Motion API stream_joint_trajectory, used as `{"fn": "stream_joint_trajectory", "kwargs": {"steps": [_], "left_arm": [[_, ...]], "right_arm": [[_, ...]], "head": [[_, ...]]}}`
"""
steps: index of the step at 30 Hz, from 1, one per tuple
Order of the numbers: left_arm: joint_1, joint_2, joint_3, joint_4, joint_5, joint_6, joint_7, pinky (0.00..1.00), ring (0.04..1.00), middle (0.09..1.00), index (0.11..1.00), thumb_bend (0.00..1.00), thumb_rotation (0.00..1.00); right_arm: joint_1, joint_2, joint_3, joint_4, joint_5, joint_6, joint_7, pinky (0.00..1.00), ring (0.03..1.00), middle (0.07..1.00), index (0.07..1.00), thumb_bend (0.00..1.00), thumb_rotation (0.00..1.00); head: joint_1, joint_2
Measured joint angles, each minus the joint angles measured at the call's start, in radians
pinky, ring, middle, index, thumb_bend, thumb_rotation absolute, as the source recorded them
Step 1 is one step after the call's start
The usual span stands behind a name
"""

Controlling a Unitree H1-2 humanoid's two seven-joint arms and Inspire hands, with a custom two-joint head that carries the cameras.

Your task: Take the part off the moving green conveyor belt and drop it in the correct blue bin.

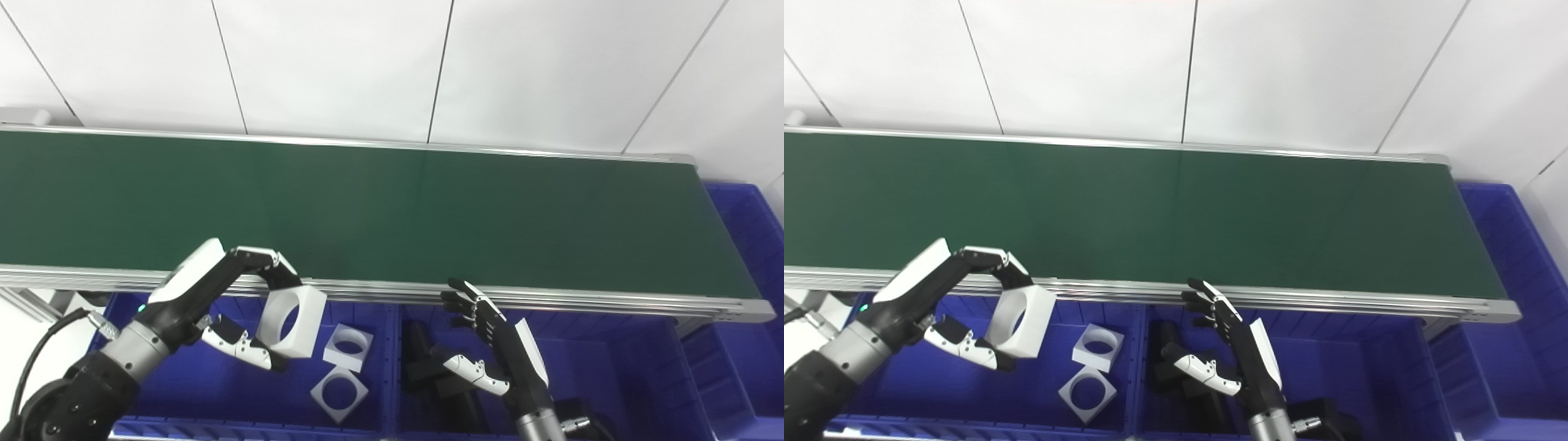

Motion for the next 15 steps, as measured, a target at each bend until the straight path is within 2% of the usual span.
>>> {"fn": "stream_joint_trajectory", "kwargs": {"steps": [9, 15], "left_arm": [[-0.001, -0.030, -0.046, 0.174, 0.031, -0.117, 0.033, 0.74, 0.531, 0.473, 0.497, 0.52, 0.00], [-0.028, -0.058, -0.082, 0.266, 0.101, -0.145, 0.052, 0.72, 0.545, 0.483, 0.489, 0.52, 0.00]], "right_arm": [[0.001, 0.001, -0.001, -0.012, 0.002, 0.002, 0.001, 0.73, 0.797, 0.810, 0.873, 0.74, 0.52], [0.003, 0.000, -0.005, -0.026, 0.014, 0.003, 0.003, 0.73, 0.793, 0.807, 0.872, 0.74, 0.52]], "head": [[0.021, 0.009], [0.041, 0.017]]}}
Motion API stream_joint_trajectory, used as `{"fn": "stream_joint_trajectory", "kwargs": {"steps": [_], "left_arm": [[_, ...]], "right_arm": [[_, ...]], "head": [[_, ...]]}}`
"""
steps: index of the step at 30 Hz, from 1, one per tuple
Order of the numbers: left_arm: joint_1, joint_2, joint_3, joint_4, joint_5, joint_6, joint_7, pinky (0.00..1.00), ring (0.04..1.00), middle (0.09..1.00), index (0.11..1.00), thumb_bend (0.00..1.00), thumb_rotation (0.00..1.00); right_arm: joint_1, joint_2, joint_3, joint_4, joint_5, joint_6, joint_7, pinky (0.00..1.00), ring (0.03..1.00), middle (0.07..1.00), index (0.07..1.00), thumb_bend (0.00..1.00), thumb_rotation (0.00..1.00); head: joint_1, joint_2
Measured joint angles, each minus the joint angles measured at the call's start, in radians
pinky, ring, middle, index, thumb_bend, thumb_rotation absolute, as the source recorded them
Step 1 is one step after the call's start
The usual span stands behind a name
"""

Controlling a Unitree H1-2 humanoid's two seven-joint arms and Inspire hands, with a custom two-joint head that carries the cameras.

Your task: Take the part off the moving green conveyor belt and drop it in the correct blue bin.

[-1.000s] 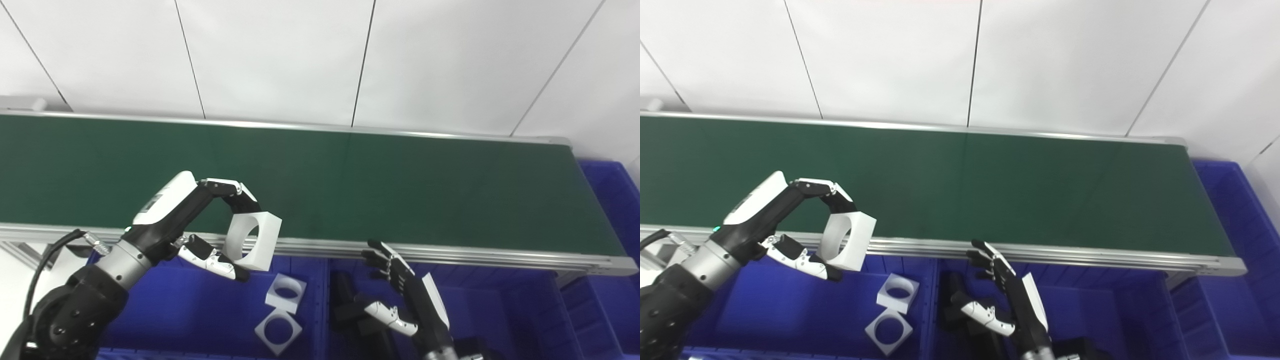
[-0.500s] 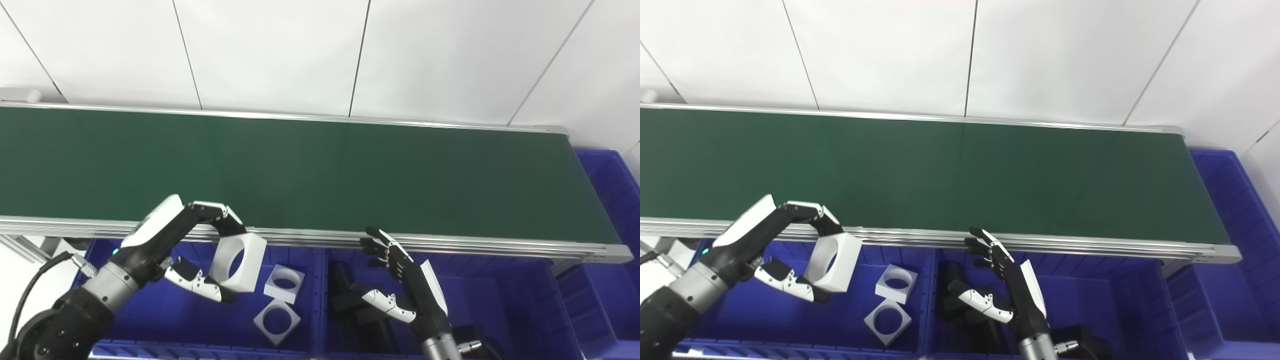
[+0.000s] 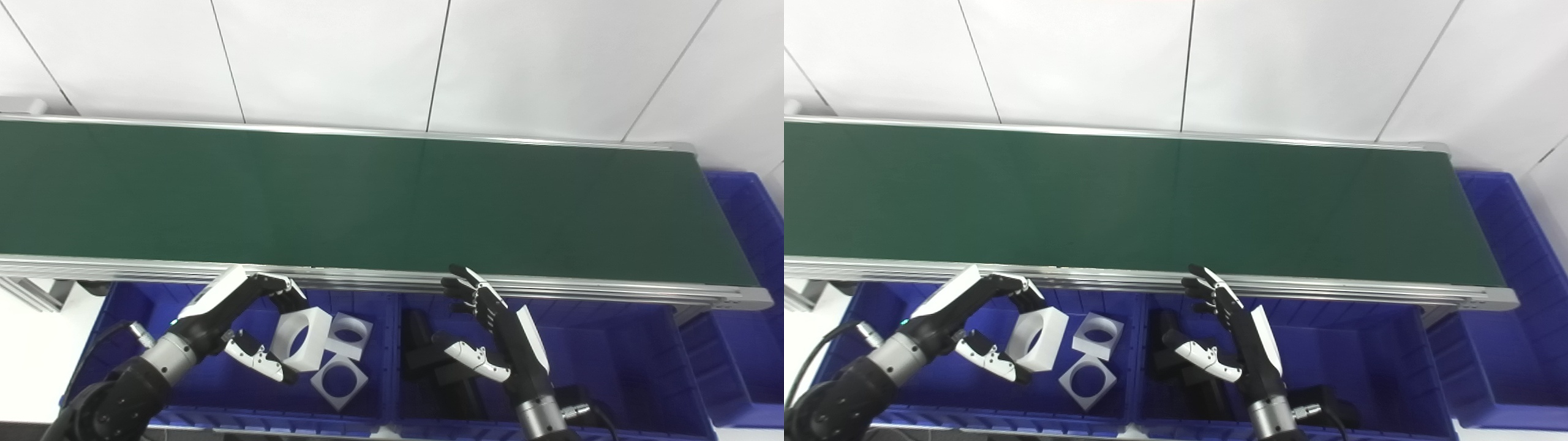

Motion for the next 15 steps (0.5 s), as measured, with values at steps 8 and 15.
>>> {"fn": "stream_joint_trajectory", "kwargs": {"steps": [8, 15], "left_arm": [[-0.049, -0.013, -0.055, 0.072, 0.140, -0.004, 0.035, 0.78, 0.599, 0.488, 0.487, 0.52, 0.00], [-0.077, -0.015, -0.091, 0.119, 0.203, -0.002, 0.038, 0.74, 0.584, 0.482, 0.492, 0.52, 0.00]], "right_arm": [[-0.001, -0.003, -0.004, -0.007, 0.004, 0.015, 0.003, 0.73, 0.791, 0.806, 0.871, 0.76, 0.54], [-0.001, -0.006, -0.006, -0.012, 0.004, 0.024, 0.002, 0.72, 0.785, 0.798, 0.866, 0.75, 0.54]], "head": [[0.043, 0.012], [0.060, 0.017]]}}
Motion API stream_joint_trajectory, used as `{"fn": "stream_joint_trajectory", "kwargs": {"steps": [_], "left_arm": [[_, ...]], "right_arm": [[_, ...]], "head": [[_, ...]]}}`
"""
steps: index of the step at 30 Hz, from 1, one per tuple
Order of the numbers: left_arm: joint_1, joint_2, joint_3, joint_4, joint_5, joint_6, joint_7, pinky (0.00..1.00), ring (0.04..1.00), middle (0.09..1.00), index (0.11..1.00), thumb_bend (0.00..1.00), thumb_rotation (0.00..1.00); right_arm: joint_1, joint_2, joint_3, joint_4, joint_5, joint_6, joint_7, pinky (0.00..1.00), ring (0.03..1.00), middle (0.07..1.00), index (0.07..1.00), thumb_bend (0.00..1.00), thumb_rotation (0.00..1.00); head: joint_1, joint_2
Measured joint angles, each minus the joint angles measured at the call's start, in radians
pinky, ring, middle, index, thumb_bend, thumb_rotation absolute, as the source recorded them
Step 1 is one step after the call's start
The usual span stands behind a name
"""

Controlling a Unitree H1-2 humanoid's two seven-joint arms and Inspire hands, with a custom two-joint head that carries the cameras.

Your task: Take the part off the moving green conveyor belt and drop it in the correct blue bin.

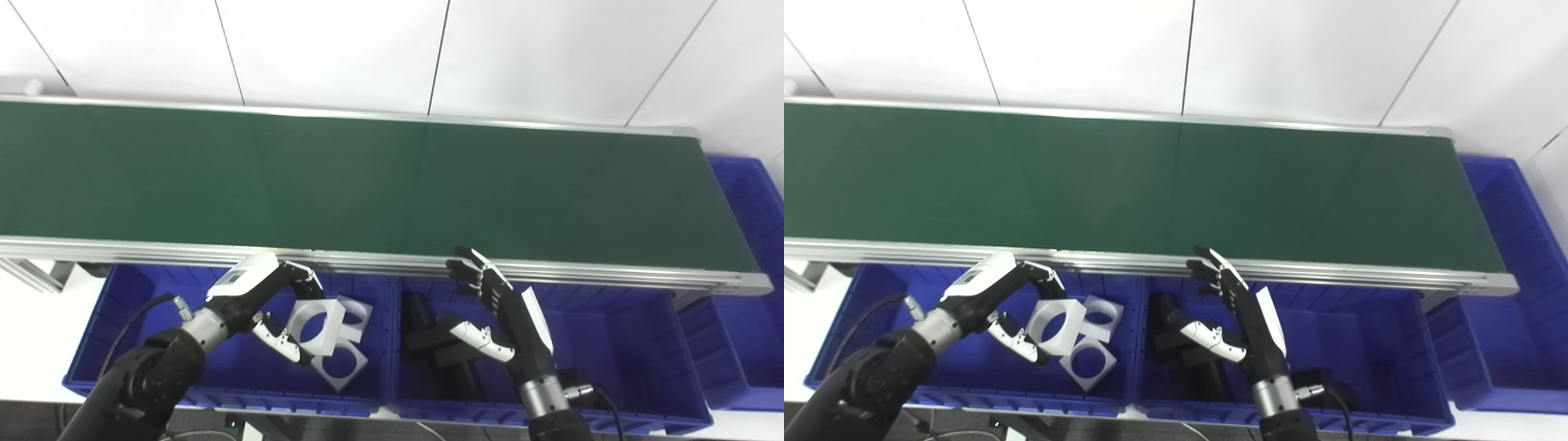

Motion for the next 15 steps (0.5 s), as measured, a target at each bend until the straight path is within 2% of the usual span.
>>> {"fn": "stream_joint_trajectory", "kwargs": {"steps": [8, 15], "left_arm": [[-0.017, -0.001, -0.028, 0.014, 0.038, 0.011, -0.001, 0.74, 0.594, 0.477, 0.496, 0.52, 0.00], [-0.017, 0.000, -0.030, -0.005, 0.038, 0.027, -0.010, 0.77, 0.612, 0.487, 0.494, 0.52, 0.00]], "right_arm": [[0.001, -0.005, 0.000, -0.023, 0.001, 0.008, 0.000, 0.72, 0.786, 0.800, 0.866, 0.75, 0.54], [0.001, -0.008, -0.002, -0.023, 0.009, 0.012, 0.001, 0.73, 0.788, 0.800, 0.867, 0.75, 0.53]], "head": [[0.005, 0.005], [0.005, 0.006]]}}
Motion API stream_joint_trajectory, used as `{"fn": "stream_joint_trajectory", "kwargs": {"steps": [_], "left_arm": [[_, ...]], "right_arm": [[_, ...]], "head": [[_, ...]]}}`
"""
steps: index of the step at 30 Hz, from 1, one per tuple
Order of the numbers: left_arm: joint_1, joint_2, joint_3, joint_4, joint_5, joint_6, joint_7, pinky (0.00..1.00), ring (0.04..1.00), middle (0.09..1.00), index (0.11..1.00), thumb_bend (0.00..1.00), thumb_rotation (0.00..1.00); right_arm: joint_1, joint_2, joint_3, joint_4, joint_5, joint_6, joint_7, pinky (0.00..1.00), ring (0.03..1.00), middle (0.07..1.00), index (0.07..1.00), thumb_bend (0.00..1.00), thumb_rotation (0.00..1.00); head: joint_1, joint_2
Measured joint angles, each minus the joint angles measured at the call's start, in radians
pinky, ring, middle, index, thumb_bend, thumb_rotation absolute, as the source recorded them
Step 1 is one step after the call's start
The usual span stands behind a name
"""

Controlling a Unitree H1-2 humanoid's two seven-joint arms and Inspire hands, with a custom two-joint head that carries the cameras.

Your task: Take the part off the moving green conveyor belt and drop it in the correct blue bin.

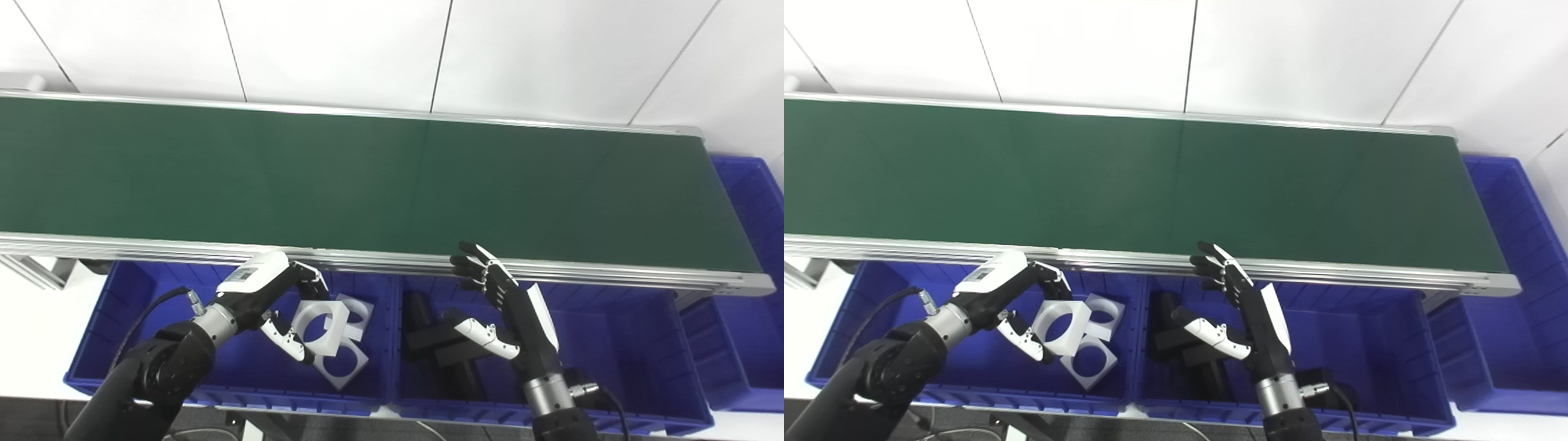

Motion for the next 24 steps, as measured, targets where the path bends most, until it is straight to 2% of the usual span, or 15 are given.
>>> {"fn": "stream_joint_trajectory", "kwargs": {"steps": [7, 11, 12, 13, 14, 16, 20, 24], "left_arm": [[0.000, 0.010, 0.000, -0.019, -0.001, 0.016, -0.033, 0.81, 0.649, 0.501, 0.491, 0.52, 0.00], [0.000, 0.017, 0.001, -0.051, -0.006, 0.021, -0.056, 0.83, 0.659, 0.611, 0.496, 0.52, 0.07], [-0.001, 0.017, 0.001, -0.053, -0.010, 0.022, -0.063, 0.83, 0.665, 0.622, 0.569, 0.71, 0.14], [-0.001, 0.017, 0.001, -0.054, -0.015, 0.024, -0.072, 0.84, 0.672, 0.633, 0.617, 0.83, 0.20], [0.000, 0.017, 0.001, -0.055, -0.021, 0.027, -0.079, 0.85, 0.678, 0.639, 0.637, 0.88, 0.23], [0.000, 0.020, 0.001, -0.064, -0.023, 0.038, -0.094, 0.87, 0.693, 0.652, 0.664, 0.93, 0.26], [-0.003, 0.026, 0.001, -0.084, -0.024, 0.065, -0.129, 0.90, 0.721, 0.678, 0.690, 0.97, 0.30], [-0.004, 0.029, 0.001, -0.084, -0.040, 0.079, -0.152, 0.91, 0.737, 0.698, 0.703, 1.00, 0.38]], "right_arm": [[0.000, 0.000, 0.000, -0.001, 0.001, 0.001, 0.000, 0.72, 0.786, 0.800, 0.870, 0.75, 0.53], [0.000, 0.000, 0.001, -0.001, 0.001, 0.001, 0.000, 0.72, 0.788, 0.802, 0.871, 0.75, 0.53], [0.000, 0.000, 0.001, -0.001, 0.001, 0.001, 0.000, 0.72, 0.788, 0.803, 0.872, 0.75, 0.54], [0.000, 0.000, 0.001, -0.001, 0.001, 0.001, 0.000, 0.72, 0.788, 0.803, 0.873, 0.75, 0.54], [0.000, 0.000, 0.001, -0.001, 0.001, 0.001, 0.000, 0.72, 0.787, 0.802, 0.872, 0.75, 0.53], [0.000, 0.000, 0.001, -0.001, 0.001, 0.001, 0.000, 0.73, 0.787, 0.801, 0.872, 0.75, 0.53], [0.000, 0.000, 0.001, -0.002, 0.002, 0.001, 0.000, 0.73, 0.787, 0.802, 0.870, 0.75, 0.52], [0.000, 0.000, 0.001, -0.002, 0.002, 0.001, 0.000, 0.72, 0.785, 0.803, 0.870, 0.75, 0.53]], "head": [[0.002, -0.002], [0.000, -0.002], [0.000, -0.002], [-0.002, -0.002], [-0.002, -0.002], [-0.002, 0.000], [-0.002, 0.002], [-0.002, 0.000]]}}
